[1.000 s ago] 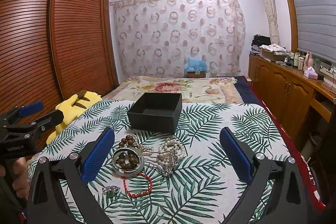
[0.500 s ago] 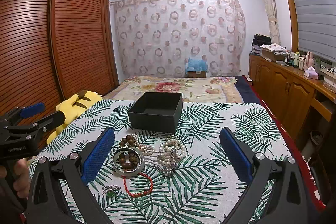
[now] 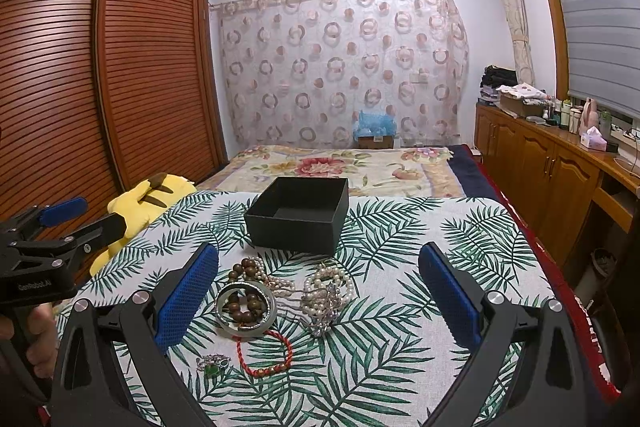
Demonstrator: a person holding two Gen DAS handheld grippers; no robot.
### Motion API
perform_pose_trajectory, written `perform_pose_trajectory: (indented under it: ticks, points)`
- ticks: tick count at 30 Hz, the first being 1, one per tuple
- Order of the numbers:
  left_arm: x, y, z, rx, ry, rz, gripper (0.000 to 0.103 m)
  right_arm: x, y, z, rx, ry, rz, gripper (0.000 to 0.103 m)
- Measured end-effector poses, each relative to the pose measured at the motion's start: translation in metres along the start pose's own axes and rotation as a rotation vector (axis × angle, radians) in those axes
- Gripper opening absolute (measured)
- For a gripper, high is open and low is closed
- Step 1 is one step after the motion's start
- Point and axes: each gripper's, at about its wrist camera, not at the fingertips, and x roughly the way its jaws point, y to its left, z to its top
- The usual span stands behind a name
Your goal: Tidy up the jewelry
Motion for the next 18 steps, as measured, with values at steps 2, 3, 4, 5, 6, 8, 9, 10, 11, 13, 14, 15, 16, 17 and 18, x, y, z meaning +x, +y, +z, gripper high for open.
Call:
perform_pose_trajectory:
  ticks: [2, 3, 4, 5, 6, 8, 9, 10, 11, 13, 14, 15, 16, 17, 18]
  points:
    - [-0.0003, -0.0001, 0.0003, 0.001, 0.001, 0.0, 0.096, -0.0002, 0.0, 0.0001, 0.0, 0.0, 0.0, 0.101]
    - [0.0001, 0.0001, -0.0001, 0.001, 0.0, 0.0, 0.096, -0.0004, -0.0002, 0.0001, 0.0, 0.0, 0.0, 0.101]
    - [-0.0001, 0.0001, 0.0001, 0.001, 0.0, 0.0, 0.096, 0.0, 0.0001, 0.0002, 0.0, 0.0, 0.0, 0.101]
    - [-0.0001, 0.0001, 0.0003, 0.001, 0.001, -0.001, 0.096, -0.0003, -0.0003, 0.0001, 0.001, 0.0, 0.0, 0.101]
    - [-0.0002, 0.0002, 0.0003, 0.001, 0.001, 0.0, 0.096, -0.0004, -0.0004, 0.0002, 0.001, -0.001, 0.0, 0.101]
    - [0.0006, 0.0002, -0.0003, 0.0, 0.0, 0.0, 0.096, -0.0003, -0.0002, 0.0002, 0.0, -0.001, 0.0, 0.101]
    - [0.0004, 0.0002, 0.0, 0.0, 0.001, 0.0, 0.096, -0.0002, -0.0002, 0.0002, 0.0, -0.001, 0.0, 0.101]
    - [0.0006, 0.0002, -0.0002, -0.001, 0.001, 0.0, 0.096, -0.0003, -0.0006, 0.0001, 0.001, -0.001, 0.0, 0.101]
    - [0.0006, 0.0002, -0.0002, -0.001, 0.001, 0.0, 0.096, -0.0002, -0.0005, 0.0001, 0.001, -0.001, 0.0, 0.101]
    - [0.0003, 0.0001, 0.0003, 0.0, 0.002, -0.001, 0.096, 0.0001, -0.0004, 0.0001, 0.001, 0.0, 0.0, 0.101]
    - [0.0005, -0.0007, -0.0004, 0.001, 0.003, -0.001, 0.096, -0.0004, -0.0012, -0.0002, 0.002, -0.001, 0.0, 0.101]
    - [0.0001, -0.0008, -0.0002, 0.001, 0.004, -0.001, 0.096, -0.0004, -0.0018, -0.0006, 0.002, 0.0, 0.001, 0.101]
    - [-0.0002, -0.0008, -0.0001, 0.001, 0.005, -0.002, 0.096, 0.0001, -0.002, -0.0011, 0.002, 0.001, 0.002, 0.101]
    - [-0.0003, -0.0008, -0.0002, 0.001, 0.008, -0.002, 0.096, 0.0001, -0.0026, -0.0015, 0.002, 0.002, 0.003, 0.101]
    - [-0.0005, -0.0014, -0.0021, 0.001, 0.011, -0.001, 0.096, 0.0005, 0.001, 0.0004, 0.004, 0.004, 0.006, 0.101]
